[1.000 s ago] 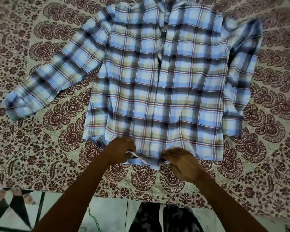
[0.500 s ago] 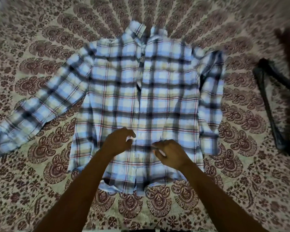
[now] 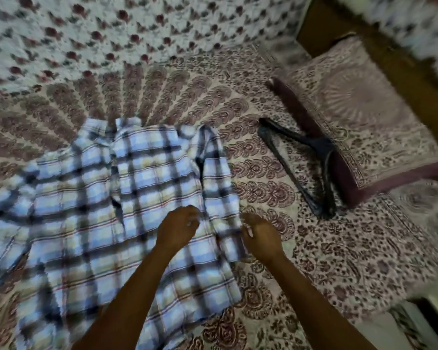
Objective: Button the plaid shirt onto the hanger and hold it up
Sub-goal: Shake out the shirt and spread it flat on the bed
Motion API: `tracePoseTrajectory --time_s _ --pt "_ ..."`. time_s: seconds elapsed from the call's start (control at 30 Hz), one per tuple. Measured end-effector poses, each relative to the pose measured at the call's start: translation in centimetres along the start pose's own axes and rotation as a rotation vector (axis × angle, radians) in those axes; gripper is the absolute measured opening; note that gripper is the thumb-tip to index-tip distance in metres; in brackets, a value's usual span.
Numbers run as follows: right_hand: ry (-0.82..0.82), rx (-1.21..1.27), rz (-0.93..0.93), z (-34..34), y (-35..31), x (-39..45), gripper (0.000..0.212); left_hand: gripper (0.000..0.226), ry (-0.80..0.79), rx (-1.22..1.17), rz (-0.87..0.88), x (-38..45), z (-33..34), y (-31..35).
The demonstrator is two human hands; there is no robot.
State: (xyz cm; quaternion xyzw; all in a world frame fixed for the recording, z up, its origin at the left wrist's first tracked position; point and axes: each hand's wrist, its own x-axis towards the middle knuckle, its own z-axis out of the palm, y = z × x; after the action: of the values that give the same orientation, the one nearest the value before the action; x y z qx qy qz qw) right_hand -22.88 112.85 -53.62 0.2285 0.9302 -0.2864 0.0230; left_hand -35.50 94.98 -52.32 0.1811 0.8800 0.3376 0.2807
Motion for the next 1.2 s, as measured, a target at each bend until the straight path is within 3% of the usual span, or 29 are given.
tracePoseTrajectory --time_s 0.1,0.17,0.27,0.37,0.47,0.53,0.6,0.7,0.8,0.9,0.97,1.07,1.2 --pt "-0.211 0.027 0.261 2.8 3.0 0.7 0.045 0.032 -0.024 0.001 -0.083 2.3 4.9 0.2" --pt "-0.298 0.137 0.375 5.4 3.8 0.8 0.038 0.045 -0.029 -0.002 -0.185 3.9 7.8 -0.6" --pt "-0.249 0.421 0.477 7.9 4.1 1.0 0.045 0.062 0.012 0.011 -0.294 6.0 10.4 -1.3" --pt "-0.227 0.473 0.5 8.1 5.0 2.1 0.032 0.067 0.087 0.0 -0.376 7.8 11.3 -0.9" --pt "-0.218 0.655 0.467 6.2 6.3 3.0 0.022 0.042 0.057 0.057 -0.446 8.6 11.5 0.2" --pt "-0.226 0.881 0.492 3.7 7.7 3.1 0.016 0.024 0.028 -0.062 -0.401 8.4 11.8 2.3" --pt "-0.345 0.996 0.616 1.1 10.4 2.6 0.019 0.022 -0.014 -0.263 -0.374 7.6 12.7 4.8" --pt "-0.38 0.798 0.77 -0.9 16.2 1.0 0.021 0.015 -0.24 -0.426 -0.477 6.4 15.4 6.1" --pt "-0.312 0.51 0.796 -1.3 19.6 -0.5 0.026 0.017 -0.358 -0.276 -0.517 6.2 17.7 5.0" --pt "-0.292 0.44 0.77 -1.0 20.5 -0.9 0.029 0.029 -0.32 0.0 -0.456 6.3 17.8 5.2" --pt "-0.181 0.375 0.717 -1.1 19.8 -0.6 0.032 0.031 -0.221 0.16 -0.401 6.7 16.6 5.6" --pt "0.082 0.301 0.715 -2.9 18.4 0.6 0.027 0.026 -0.121 0.139 -0.299 8.3 15.6 7.5" --pt "0.268 0.209 0.67 -5.2 19.1 3.5 0.029 0.022 -0.125 0.084 -0.201 11.9 16.4 11.9"
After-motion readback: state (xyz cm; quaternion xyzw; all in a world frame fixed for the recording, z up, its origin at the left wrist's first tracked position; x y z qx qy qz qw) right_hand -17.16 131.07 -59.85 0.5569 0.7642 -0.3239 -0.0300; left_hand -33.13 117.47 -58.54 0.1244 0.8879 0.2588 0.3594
